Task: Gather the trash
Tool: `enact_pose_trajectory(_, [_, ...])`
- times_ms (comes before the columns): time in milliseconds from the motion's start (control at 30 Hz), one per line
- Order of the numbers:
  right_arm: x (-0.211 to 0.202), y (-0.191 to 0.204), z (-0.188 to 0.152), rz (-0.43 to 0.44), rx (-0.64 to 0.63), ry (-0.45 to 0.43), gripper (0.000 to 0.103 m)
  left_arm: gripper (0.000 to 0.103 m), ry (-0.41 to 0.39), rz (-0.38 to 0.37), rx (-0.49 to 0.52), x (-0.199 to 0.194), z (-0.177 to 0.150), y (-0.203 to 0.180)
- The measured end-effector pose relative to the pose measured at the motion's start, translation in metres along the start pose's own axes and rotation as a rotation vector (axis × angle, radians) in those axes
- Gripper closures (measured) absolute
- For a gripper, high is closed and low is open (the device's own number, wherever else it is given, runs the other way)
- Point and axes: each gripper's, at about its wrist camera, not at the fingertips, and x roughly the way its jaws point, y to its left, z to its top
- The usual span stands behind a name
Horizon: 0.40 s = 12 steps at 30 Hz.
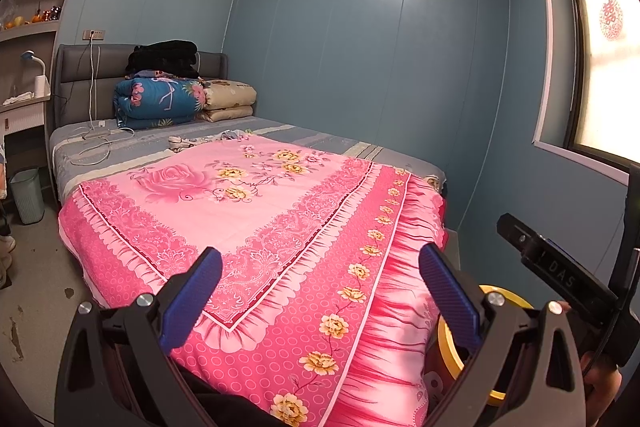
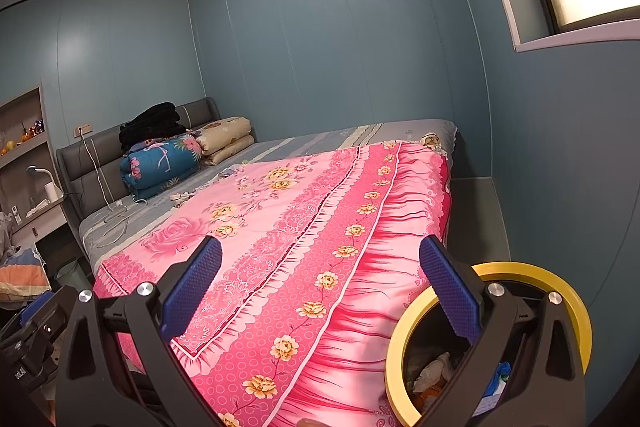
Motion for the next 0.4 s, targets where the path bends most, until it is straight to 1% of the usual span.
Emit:
enact_pose_trajectory(100, [-0.0004, 0.0011, -0.0001, -0.001, 0.002, 0.003, 0.008, 0.008, 0.002, 0.007, 0.002, 0.0006, -0.0003, 0.0000])
enact_pose_trajectory(200, [-0.0006, 0.0015, -0.0003, -0.001, 0.003, 0.004, 0.008, 0.008, 0.007, -0.006, 0.002, 0.0010, 0.0001, -0.0009])
enact_pose_trajectory(400, [-0.0017, 0.0033, -0.0015, -0.002, 0.005, 0.005, 0.008, 0.008, 0.014, -0.005, 0.004, 0.0026, -0.0008, -0.0009])
